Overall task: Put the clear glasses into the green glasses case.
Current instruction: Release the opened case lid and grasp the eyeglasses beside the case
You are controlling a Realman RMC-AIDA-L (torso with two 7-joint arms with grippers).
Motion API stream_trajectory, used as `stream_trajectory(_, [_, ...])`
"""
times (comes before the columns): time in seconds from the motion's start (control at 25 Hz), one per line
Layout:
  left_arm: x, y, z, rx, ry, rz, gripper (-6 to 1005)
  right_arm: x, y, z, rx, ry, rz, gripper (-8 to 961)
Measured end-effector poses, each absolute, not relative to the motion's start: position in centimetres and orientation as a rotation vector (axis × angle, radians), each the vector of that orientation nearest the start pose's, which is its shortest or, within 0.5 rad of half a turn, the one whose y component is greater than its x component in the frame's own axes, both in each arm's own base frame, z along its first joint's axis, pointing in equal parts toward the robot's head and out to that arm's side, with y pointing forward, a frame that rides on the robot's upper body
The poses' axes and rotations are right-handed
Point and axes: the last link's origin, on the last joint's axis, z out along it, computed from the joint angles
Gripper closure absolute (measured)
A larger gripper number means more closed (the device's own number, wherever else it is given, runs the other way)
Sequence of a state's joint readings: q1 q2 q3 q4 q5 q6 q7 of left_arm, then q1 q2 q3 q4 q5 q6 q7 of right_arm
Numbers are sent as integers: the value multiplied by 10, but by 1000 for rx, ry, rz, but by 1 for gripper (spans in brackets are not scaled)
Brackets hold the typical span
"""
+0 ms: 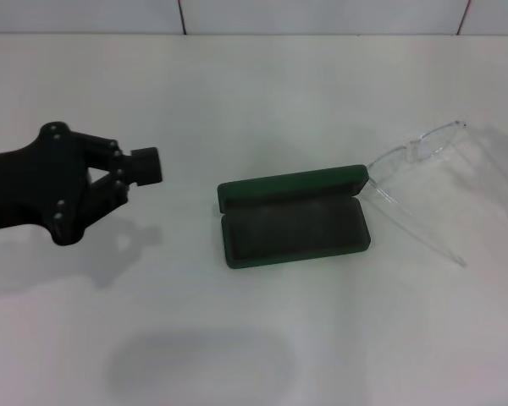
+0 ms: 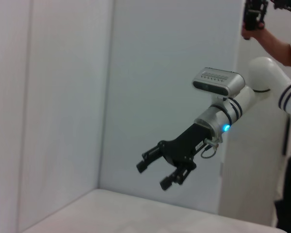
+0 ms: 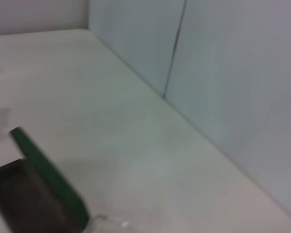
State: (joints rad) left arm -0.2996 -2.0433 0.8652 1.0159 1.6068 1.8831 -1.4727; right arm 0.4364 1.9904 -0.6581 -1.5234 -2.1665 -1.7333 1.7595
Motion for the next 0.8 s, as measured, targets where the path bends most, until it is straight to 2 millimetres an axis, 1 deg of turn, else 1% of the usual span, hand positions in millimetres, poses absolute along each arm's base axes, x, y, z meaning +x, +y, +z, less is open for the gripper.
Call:
stream_trajectory(0.08, [-239,274,67,-2753,-336,-1050,968,215,342,170,-2491,302,104,174])
stream_trajectory(0.24, [-249,271,62,-2746,-379,-1077,968,196,364,171,-2512,322,-18,176])
stream_trajectory(0.36, [-253,269,56,-2733,-373,-1097,968,188,377,160,-2563,328,-169,177])
stream_trajectory(0.4, [-254,269,54,-2729,-377,-1104,968,187,381,154,-2588,320,-223,187])
stream_trajectory(0.48, [-256,268,51,-2721,-380,-1115,968,182,387,144,-2620,299,-279,206])
stream_trajectory(0.68, [-256,270,45,-2698,-379,-1116,968,168,399,125,-2689,211,-329,268])
stream_trajectory(0.8, [-255,270,40,-2685,-373,-1123,968,159,403,114,-2751,118,-435,319])
